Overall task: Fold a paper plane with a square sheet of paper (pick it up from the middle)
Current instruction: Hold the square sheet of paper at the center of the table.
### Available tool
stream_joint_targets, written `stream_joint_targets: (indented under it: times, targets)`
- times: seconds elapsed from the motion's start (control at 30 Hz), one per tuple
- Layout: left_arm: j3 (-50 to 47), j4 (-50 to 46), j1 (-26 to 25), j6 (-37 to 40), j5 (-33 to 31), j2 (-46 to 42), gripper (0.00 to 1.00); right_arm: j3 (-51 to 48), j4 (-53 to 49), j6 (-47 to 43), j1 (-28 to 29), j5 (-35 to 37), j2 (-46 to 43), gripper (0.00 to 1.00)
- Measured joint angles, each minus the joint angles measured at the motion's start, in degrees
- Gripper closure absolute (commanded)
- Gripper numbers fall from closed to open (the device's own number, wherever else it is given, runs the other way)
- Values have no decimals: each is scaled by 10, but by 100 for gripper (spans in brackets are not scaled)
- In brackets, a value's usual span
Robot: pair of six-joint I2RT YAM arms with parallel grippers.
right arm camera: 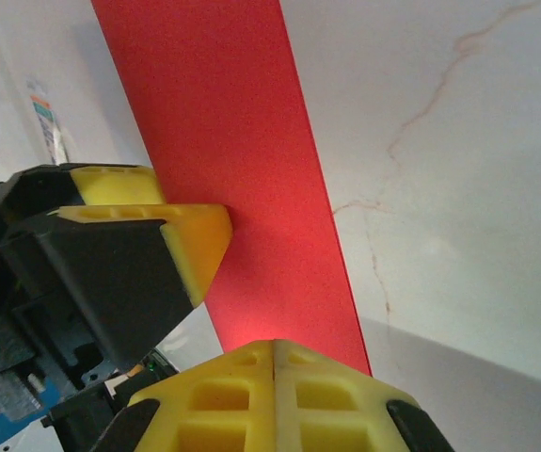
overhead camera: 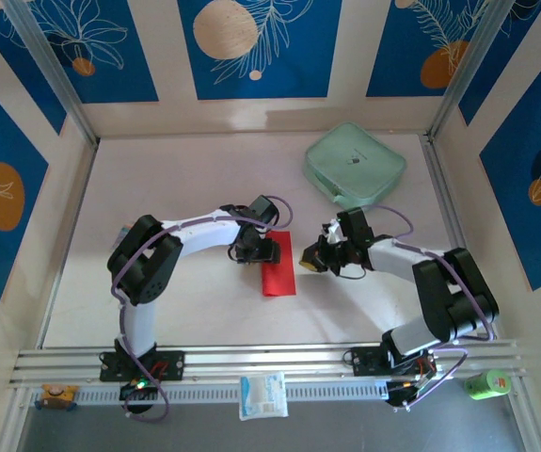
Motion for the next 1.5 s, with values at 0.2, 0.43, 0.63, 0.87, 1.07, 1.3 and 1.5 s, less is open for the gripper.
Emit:
stream_joint_targets:
  times: [0.2, 0.43, 0.63, 0.87, 1.07, 1.3, 1.5]
  targets:
    - [0, 0, 0, 0, 0, 0, 37, 32, 18, 0, 24, 8, 45, 100]
    - [0, 0, 0, 0, 0, 0, 37, 59, 21, 0, 43, 21, 88, 100]
    - [0, 0, 0, 0, 0, 0, 37, 74, 20, -2, 55, 28, 112, 100]
    - [-1, 1, 0, 0, 0, 0, 37, 86, 14, -9, 58, 36, 124, 100]
    - [-2, 1, 0, 0, 0, 0, 37, 95, 12, -11, 63, 36, 137, 100]
    - [-3, 2, 0, 0, 0, 0, 37, 104, -5, -25, 67, 44, 156, 100]
    - [-4, 4, 0, 0, 0, 0, 37, 119, -36, -59, 77, 68, 156, 100]
